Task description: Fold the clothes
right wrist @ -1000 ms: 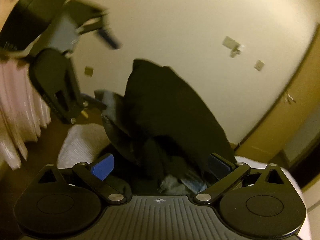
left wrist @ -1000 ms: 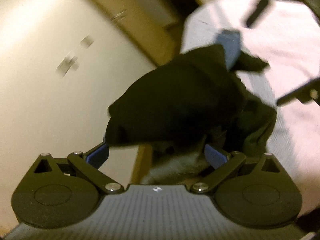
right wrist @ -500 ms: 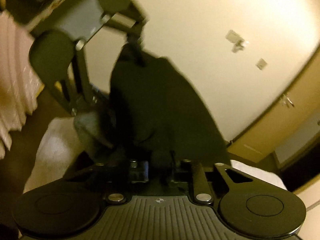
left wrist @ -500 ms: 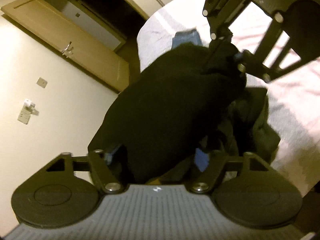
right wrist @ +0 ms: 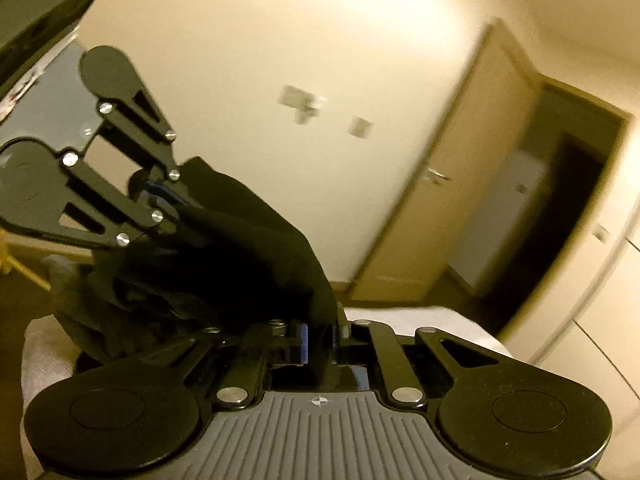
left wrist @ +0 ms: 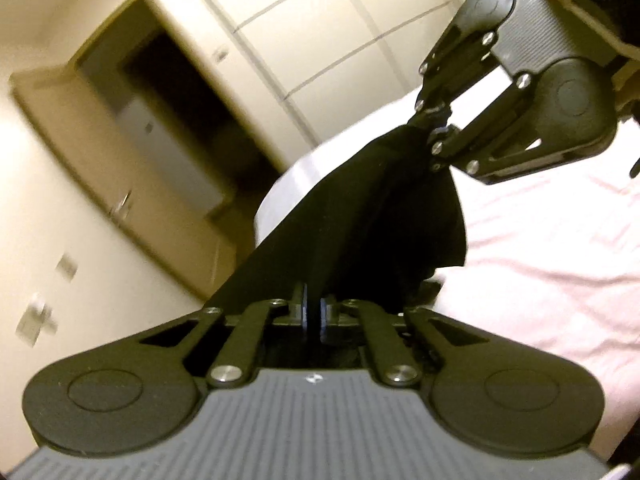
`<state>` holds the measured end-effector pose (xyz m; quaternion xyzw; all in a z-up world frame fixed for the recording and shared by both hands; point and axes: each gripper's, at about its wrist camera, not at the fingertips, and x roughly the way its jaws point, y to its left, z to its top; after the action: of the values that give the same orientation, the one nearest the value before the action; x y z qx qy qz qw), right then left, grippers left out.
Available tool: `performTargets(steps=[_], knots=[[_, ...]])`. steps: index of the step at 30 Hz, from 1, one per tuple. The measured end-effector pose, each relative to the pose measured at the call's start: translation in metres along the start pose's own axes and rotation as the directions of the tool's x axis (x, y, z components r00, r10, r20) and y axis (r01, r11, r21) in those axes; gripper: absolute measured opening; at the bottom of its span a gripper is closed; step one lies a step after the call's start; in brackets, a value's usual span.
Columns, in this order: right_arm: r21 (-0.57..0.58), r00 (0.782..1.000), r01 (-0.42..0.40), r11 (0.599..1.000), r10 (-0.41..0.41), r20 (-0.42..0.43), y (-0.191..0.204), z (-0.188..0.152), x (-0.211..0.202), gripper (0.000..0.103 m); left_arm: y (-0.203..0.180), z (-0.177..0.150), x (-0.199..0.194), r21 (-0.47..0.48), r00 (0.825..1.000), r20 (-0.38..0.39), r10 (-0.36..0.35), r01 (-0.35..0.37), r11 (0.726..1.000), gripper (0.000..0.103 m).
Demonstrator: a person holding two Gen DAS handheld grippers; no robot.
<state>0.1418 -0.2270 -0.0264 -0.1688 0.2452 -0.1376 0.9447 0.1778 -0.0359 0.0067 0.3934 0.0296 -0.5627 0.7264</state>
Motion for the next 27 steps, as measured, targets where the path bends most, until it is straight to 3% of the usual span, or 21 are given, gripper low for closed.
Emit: performTargets(steps=[5,9,12,16,18,21,22,25,27], knots=[[0.148,0.996,0.062,0.987,-0.052,-0.074,-0.051,-0.064,-0.078,0.008,-0.084,0.054,-0.018,0.076,0.989,0.073,-0.127,0.122,0.990,0.004],[0.236,0.987,0.097,0.967,-0.064,-0.145,-0.076,-0.132,-0.150,0.008,-0.181,0.088,-0.025,0.157,0.968,0.052,-0.246,0.235,0.959,0.004],[0.315,0.977,0.102,0.943,-0.036,-0.209,-0.095,-0.195,-0.200,0.008,-0.255,0.107,-0.027,0.174,0.931,0.004,-0.366,0.360,0.917,0.004],[0.429,0.952,0.127,0.894,0.011,-0.306,-0.119,-0.270,-0.270,0.008,-0.339,0.133,-0.028,0.206,0.858,-0.052,-0.511,0.510,0.835,0.004],[0.520,0.940,0.167,0.838,0.024,-0.340,-0.136,-0.305,-0.304,0.008,-0.372,0.171,-0.017,0.231,0.823,-0.053,-0.565,0.561,0.795,0.003],[0.635,0.928,0.269,0.724,-0.019,-0.372,-0.158,-0.340,-0.346,0.008,-0.399,0.216,0.001,0.283,0.776,-0.029,-0.630,0.610,0.740,0.003],[0.683,0.926,0.299,0.666,-0.031,-0.375,-0.166,-0.344,-0.361,0.008,-0.409,0.232,0.010,0.288,0.756,-0.022,-0.654,0.631,0.720,0.004],[0.828,0.914,0.391,0.402,-0.064,-0.401,-0.197,-0.397,-0.386,0.008,-0.435,0.273,0.040,0.265,0.686,-0.006,-0.727,0.703,0.660,0.012],[0.841,0.887,0.453,0.296,-0.059,-0.458,-0.211,-0.437,-0.398,0.008,-0.435,0.292,0.071,0.223,0.642,0.015,-0.766,0.745,0.629,0.023]])
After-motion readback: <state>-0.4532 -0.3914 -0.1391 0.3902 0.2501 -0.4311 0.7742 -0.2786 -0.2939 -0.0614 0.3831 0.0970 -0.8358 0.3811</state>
